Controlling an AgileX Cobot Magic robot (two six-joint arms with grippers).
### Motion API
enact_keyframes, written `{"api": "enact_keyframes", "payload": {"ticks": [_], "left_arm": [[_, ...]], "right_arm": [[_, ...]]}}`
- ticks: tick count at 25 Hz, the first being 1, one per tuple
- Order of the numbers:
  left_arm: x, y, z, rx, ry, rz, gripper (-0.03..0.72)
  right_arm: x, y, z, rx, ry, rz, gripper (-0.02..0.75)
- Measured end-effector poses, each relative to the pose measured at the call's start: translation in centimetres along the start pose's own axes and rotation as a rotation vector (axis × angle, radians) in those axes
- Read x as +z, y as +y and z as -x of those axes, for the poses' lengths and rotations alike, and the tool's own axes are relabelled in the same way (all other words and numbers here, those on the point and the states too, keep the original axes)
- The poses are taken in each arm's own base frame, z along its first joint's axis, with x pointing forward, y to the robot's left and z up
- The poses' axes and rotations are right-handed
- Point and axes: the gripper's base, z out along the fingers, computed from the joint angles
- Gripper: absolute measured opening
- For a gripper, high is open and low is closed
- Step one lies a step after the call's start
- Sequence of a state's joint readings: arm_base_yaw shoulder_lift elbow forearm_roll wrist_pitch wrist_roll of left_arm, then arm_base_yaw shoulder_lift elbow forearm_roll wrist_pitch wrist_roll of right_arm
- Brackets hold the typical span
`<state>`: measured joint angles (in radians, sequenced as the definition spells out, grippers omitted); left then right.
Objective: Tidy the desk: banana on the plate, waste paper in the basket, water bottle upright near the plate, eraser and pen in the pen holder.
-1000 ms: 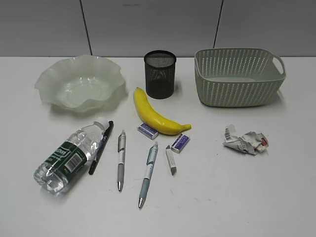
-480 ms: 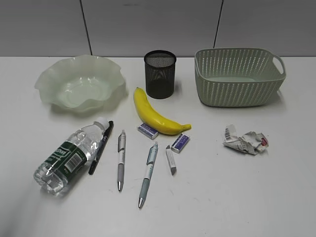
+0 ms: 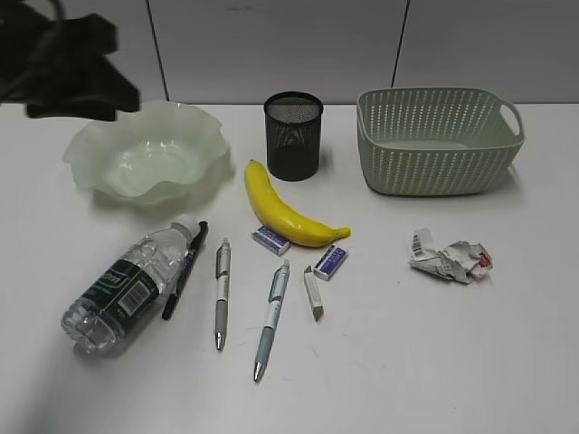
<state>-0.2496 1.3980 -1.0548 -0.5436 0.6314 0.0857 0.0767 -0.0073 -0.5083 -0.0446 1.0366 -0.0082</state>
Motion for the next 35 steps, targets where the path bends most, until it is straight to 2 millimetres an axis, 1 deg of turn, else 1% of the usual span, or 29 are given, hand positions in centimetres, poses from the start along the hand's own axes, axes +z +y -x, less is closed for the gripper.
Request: {"api": "enact_keyframes", "payload": {"ticks": [3,4,6,9,11,14,17,20,24,27,32,35], "left_arm": [[4.8,-2.5,1.1,0.028,0.092,-0.039,0.241],[6.0,-3.3,1.4,0.014,0.118,-0.049,0.245],[9.0,-4.6,1.4,-0.019,0.198,-0.058,0.265],[12.6,-6.0,1.6,-0.060,0.297,-0.049,0.312],[14.5,-6.7,2.0,-0.061,0.326,-0.024,0.349],[17.0,-6.9,2.2,-0.090,0.359,0.022,0.405],[19.6,-6.4,2.3,-0.128,0.384,0.060,0.428],[21.8,-5.8,2.1,-0.161,0.419,0.108,0.432],[24.1,-4.9,1.9,-0.166,0.460,0.180,0.438],[25.3,-4.5,2.1,-0.173,0.473,0.224,0.452],[26.7,-4.4,2.3,-0.196,0.477,0.235,0.485],[27.7,-3.8,1.7,-0.210,0.496,0.251,0.488]], "right_arm": [[0.0,0.0,0.0,-0.002,0.000,-0.003,0.312],[0.0,0.0,0.0,-0.002,0.000,-0.003,0.312],[0.0,0.0,0.0,-0.003,0.000,-0.005,0.312],[0.0,0.0,0.0,-0.003,0.000,-0.005,0.312],[0.0,0.0,0.0,-0.003,0.000,-0.005,0.312],[0.0,0.0,0.0,-0.003,0.000,-0.005,0.312],[0.0,0.0,0.0,-0.003,0.000,-0.005,0.312],[0.0,0.0,0.0,-0.003,0.000,-0.005,0.312],[0.0,0.0,0.0,-0.003,0.000,-0.005,0.312],[0.0,0.0,0.0,-0.003,0.000,-0.005,0.312],[0.0,0.0,0.0,-0.003,0.000,-0.005,0.312],[0.0,0.0,0.0,-0.003,0.000,-0.005,0.312]]}}
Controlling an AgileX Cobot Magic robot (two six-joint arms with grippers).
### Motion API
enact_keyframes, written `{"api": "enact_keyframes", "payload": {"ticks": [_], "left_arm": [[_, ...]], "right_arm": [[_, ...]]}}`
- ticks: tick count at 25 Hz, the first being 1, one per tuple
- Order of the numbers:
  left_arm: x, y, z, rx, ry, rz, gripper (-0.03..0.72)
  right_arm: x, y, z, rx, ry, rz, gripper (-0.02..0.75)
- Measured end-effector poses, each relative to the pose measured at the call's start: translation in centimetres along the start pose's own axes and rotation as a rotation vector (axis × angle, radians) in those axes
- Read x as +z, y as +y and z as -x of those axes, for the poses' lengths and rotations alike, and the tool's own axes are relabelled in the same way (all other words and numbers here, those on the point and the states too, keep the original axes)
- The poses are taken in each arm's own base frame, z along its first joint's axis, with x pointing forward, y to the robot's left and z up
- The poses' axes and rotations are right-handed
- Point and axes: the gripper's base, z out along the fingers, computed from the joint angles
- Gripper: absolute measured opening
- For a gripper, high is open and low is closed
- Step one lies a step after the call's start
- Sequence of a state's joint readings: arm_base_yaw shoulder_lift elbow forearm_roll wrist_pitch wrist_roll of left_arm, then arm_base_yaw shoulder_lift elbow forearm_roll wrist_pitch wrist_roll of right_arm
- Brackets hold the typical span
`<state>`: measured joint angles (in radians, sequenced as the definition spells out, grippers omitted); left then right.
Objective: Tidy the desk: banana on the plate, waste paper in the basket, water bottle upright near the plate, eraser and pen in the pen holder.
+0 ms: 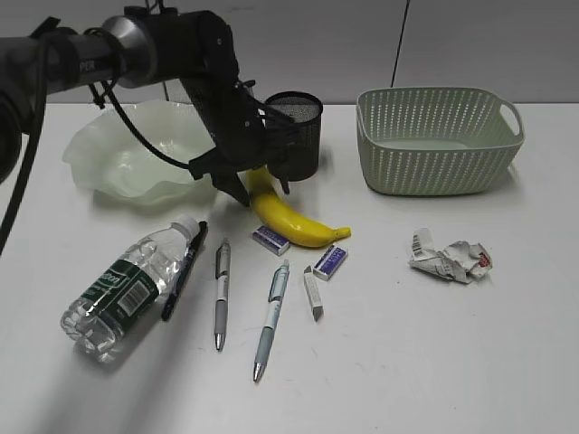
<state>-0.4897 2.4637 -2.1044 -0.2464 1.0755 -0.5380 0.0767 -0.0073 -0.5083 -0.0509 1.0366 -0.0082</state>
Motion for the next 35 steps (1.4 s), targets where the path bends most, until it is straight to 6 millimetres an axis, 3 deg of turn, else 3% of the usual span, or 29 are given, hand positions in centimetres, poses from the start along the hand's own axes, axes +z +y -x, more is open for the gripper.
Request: {"api": "enact_keyframes", "payload": {"ticks": [3,6,20,23,29,35], "left_arm": [[0.9,0.3,-0.1,-0.010,0.017,0.012,0.460],[1.2,0.3,0.0,-0.014,0.016,0.012,0.323],[0.8,-0.2,-0.6,-0.056,0.083,-0.029,0.326],[-1.0,-0.5,-0.7,-0.052,0.074,-0.022,0.326],[-7.0,-1.3,-1.2,-0.002,0.003,-0.019,0.326],[-14.7,-0.3,-0.5,0.097,-0.251,0.101,0.326]], "right_arm": [[0.0,0.0,0.0,0.000,0.000,0.000,0.312],[0.0,0.0,0.0,0.000,0.000,0.000,0.312],[0.0,0.0,0.0,0.000,0.000,-0.001,0.312],[0.0,0.0,0.0,-0.002,0.000,-0.003,0.312],[0.0,0.0,0.0,-0.002,0.000,-0.003,0.312],[0.0,0.0,0.0,-0.002,0.000,-0.004,0.312]]}}
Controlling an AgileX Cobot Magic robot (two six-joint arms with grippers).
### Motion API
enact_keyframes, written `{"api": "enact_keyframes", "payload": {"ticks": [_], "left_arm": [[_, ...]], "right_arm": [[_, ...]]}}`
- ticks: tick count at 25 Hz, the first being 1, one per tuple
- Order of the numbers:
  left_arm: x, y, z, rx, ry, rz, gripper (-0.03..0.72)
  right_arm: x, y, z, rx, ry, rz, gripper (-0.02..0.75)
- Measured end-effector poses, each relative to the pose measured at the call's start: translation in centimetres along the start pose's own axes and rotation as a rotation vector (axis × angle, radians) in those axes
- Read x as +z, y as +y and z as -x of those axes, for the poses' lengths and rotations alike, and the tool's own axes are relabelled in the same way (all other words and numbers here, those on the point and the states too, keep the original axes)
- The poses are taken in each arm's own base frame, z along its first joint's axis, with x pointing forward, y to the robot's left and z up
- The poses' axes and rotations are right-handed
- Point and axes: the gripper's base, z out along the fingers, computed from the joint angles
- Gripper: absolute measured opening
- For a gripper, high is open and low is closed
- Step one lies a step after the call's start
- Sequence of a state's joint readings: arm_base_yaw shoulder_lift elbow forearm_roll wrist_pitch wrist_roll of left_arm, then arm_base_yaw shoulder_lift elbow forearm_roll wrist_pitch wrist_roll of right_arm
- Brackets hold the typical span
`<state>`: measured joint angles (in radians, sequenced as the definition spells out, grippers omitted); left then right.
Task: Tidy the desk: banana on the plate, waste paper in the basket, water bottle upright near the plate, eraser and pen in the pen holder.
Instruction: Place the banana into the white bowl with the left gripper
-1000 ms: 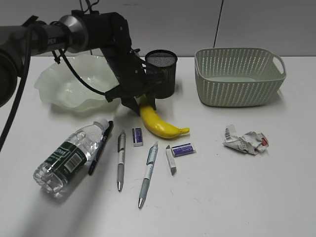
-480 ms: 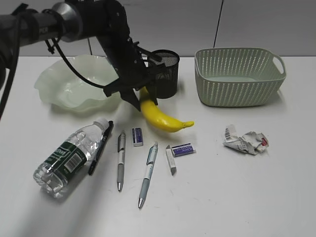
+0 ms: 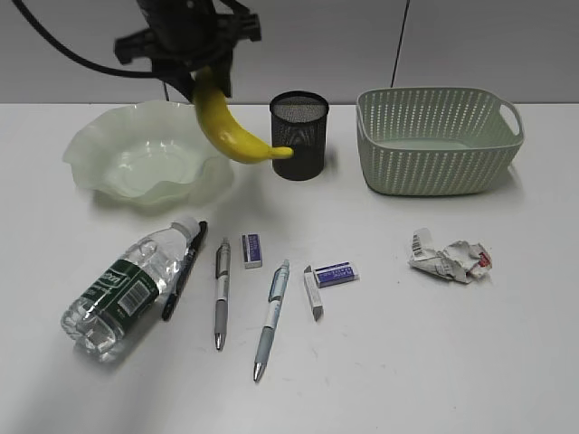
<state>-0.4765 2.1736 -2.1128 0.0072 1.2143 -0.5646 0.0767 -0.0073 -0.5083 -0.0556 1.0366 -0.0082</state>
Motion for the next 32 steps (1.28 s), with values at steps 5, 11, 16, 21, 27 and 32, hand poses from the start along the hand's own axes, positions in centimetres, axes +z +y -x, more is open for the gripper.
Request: {"api": "enact_keyframes", "payload": {"ticks": [5,11,16,21,27,32], "left_arm": [[-1.1,5.0,2.9,-0.057,-0.089,0.113,0.326],[1.9,11.5,5.6,-0.244,-0.048,0.087,0.326],[4.7,13.6,5.9,-0.360,0.034,0.012,0.326],[5.1,13.6,6.2,-0.363,0.012,-0.006,0.502],[2.4,13.4,6.3,-0.291,-0.023,0.004,0.559],[-4.2,12.9,5.9,-0.122,-0.094,0.000,0.550]], "right_arm": [[0.0,0.0,0.0,0.000,0.000,0.000,0.312],[0.0,0.0,0.0,0.000,0.000,0.000,0.312],[0.0,0.0,0.0,-0.001,0.000,-0.001,0.312],[0.0,0.0,0.0,-0.001,0.000,-0.001,0.312],[0.0,0.0,0.0,-0.001,0.000,-0.002,0.312],[0.0,0.0,0.0,-0.001,0.000,-0.002,0.312]]}}
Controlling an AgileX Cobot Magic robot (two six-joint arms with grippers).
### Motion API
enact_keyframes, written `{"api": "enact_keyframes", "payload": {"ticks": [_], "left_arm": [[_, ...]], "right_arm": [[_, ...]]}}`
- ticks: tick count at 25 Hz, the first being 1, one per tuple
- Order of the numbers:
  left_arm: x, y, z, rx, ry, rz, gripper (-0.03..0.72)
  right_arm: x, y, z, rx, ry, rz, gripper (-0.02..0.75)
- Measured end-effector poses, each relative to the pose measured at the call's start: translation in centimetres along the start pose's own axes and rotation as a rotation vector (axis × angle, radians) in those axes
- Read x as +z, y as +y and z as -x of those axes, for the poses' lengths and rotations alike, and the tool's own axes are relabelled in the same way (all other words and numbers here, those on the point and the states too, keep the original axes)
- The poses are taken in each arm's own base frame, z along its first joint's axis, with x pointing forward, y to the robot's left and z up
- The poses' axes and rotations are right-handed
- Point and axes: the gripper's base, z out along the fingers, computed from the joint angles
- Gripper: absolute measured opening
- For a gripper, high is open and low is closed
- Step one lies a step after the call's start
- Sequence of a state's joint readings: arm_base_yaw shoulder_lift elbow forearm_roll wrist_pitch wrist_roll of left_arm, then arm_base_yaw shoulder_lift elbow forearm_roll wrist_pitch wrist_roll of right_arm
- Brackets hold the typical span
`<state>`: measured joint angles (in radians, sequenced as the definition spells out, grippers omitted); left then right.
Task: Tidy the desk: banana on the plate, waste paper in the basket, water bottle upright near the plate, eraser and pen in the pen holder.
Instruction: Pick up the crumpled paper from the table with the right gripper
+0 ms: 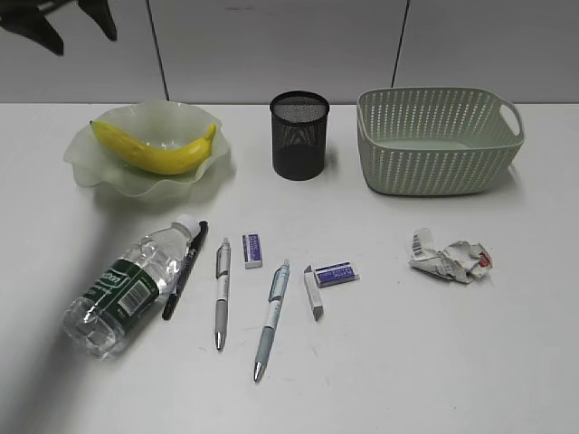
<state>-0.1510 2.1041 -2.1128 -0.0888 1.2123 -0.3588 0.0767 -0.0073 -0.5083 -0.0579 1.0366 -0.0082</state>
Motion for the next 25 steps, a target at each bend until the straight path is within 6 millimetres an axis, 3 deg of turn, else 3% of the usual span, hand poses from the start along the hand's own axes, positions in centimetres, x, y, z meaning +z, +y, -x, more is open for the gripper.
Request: {"api": "enact_keyframes", "payload": {"ticks": [2,6,8,12,15,18,20,25], "left_arm": [[-3.3,-0.1,0.1,0.068,-0.066,-0.002,0.530],[-11.7,0.0,-0.6,0.136,-0.245,0.004,0.469],[-16.3,0.3,-1.7,0.159,-0.340,0.005,0.451],[-22.6,1.7,-5.6,0.185,-0.435,0.015,0.442],[-24.4,3.3,-9.9,0.187,-0.415,0.023,0.430],[-24.5,5.4,-15.0,0.187,-0.365,0.039,0.421],[-23.6,7.0,-18.8,0.188,-0.321,0.052,0.415],[-22.6,10.9,-28.1,0.198,-0.433,0.015,0.409]], "right_arm": [[0.0,0.0,0.0,0.000,0.000,0.000,0.312],[0.0,0.0,0.0,0.000,0.000,0.000,0.312],[0.0,0.0,0.0,0.000,0.000,0.000,0.312],[0.0,0.0,0.0,0.000,0.000,0.000,0.312],[0.0,0.0,0.0,0.001,0.000,0.002,0.312],[0.0,0.0,0.0,0.002,0.000,0.003,0.312],[0.0,0.0,0.0,0.002,0.000,0.003,0.312],[0.0,0.0,0.0,0.002,0.000,0.004,0.312]]}}
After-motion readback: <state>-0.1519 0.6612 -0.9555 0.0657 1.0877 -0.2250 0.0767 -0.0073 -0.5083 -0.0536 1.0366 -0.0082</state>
